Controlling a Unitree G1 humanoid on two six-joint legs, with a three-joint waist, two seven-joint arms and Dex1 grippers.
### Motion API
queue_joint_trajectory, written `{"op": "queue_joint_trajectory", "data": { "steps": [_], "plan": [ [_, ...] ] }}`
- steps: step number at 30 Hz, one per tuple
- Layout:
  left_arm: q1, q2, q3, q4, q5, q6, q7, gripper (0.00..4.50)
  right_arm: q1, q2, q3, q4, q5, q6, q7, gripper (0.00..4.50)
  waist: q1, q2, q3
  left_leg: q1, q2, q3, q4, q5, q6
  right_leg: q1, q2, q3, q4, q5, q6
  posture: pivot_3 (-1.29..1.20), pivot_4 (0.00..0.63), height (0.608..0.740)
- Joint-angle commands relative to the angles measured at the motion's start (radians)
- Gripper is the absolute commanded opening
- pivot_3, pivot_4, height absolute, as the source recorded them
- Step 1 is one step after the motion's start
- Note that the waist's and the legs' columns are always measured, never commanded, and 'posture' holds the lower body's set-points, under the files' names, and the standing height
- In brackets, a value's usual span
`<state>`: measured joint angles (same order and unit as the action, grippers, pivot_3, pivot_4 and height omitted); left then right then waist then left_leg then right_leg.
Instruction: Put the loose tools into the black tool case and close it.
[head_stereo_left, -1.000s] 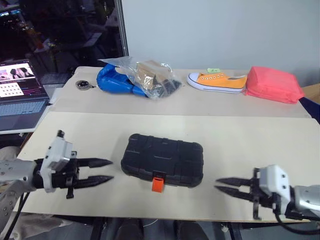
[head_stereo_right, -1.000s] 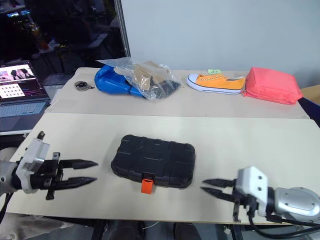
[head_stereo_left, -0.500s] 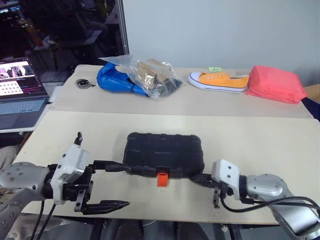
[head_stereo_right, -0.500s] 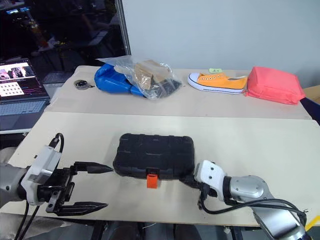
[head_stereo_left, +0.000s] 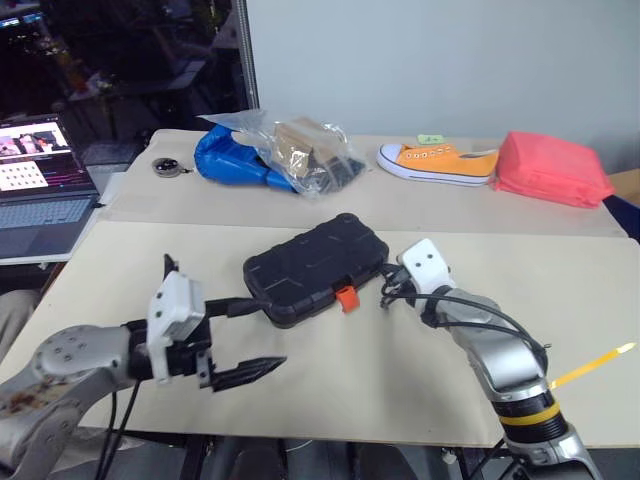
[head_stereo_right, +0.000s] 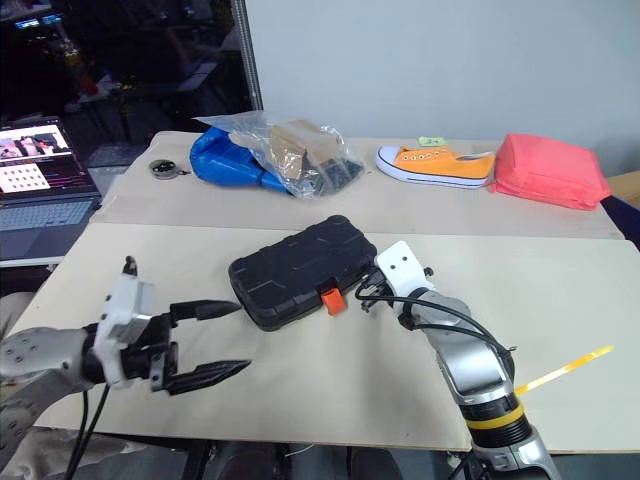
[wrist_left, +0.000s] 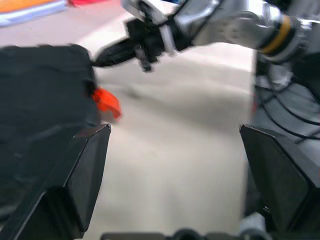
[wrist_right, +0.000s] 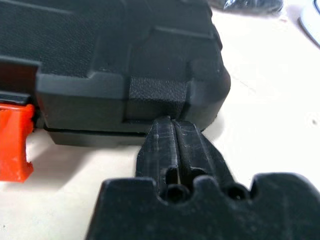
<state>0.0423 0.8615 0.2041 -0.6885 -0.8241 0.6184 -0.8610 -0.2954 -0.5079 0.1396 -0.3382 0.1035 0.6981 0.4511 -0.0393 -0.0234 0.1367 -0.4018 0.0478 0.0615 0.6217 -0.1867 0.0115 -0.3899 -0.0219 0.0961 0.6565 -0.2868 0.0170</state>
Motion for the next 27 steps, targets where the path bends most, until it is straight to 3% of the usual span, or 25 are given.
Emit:
{"op": "queue_joint_trajectory", "data": {
  "steps": [1,5,6,13,23,27],
  "plan": [
    [-0.095,-0.043,-0.12,0.089,0.08,0.0,0.027,4.5,0.044,-0.082,-0.123,-0.182,0.135,0.153,0.109,1.76,0.004,0.0,0.0,-0.001,0.0,0.0,0.0,-0.001,0.0,-0.001,0.0,0.0,0.0,0.0,0.0,0.0,0.15,0.74],
    [-0.19,-0.085,-0.232,0.202,0.169,-0.019,0.006,4.5,0.063,-0.079,-0.164,-0.325,0.296,0.348,0.15,3.21,-0.001,-0.001,0.0,-0.005,-0.001,-0.001,0.0,-0.003,0.002,-0.003,0.0,0.0,-0.001,-0.001,0.001,0.0,0.15,0.74],
    [-0.217,-0.089,-0.26,0.239,0.195,-0.032,-0.017,4.5,0.066,-0.052,-0.146,-0.355,0.317,0.381,0.133,3.33,-0.006,-0.001,0.0,-0.005,0.0,-0.001,0.001,-0.003,0.002,-0.002,0.001,0.0,-0.001,-0.001,0.001,0.0,0.15,0.74],
    [-0.326,-0.085,-0.362,0.4,0.301,-0.079,-0.143,4.5,-0.01,0.056,0.02,-0.359,0.253,0.538,-0.066,3.33,-0.007,-0.001,0.0,-0.004,0.001,-0.002,0.003,-0.004,0.002,-0.003,0.004,0.0,0.001,-0.001,0.0,0.0,0.15,0.74],
    [-0.351,-0.111,-0.369,0.414,0.337,-0.07,-0.166,4.5,-0.099,0.159,0.034,-0.23,0.252,0.595,-0.142,3.33,-0.004,0.0,0.0,-0.005,0.0,-0.002,0.003,-0.004,0.003,-0.003,0.002,-0.001,0.0,-0.001,0.001,0.0,0.15,0.74],
    [-0.344,-0.112,-0.362,0.406,0.339,-0.066,-0.158,4.5,-0.107,0.173,0.039,-0.213,0.241,0.593,-0.158,2.24,-0.005,0.0,0.0,-0.005,0.0,-0.002,0.003,-0.004,0.003,-0.003,0.002,0.0,0.0,-0.001,0.001,0.0,0.15,0.74]
  ]
}}
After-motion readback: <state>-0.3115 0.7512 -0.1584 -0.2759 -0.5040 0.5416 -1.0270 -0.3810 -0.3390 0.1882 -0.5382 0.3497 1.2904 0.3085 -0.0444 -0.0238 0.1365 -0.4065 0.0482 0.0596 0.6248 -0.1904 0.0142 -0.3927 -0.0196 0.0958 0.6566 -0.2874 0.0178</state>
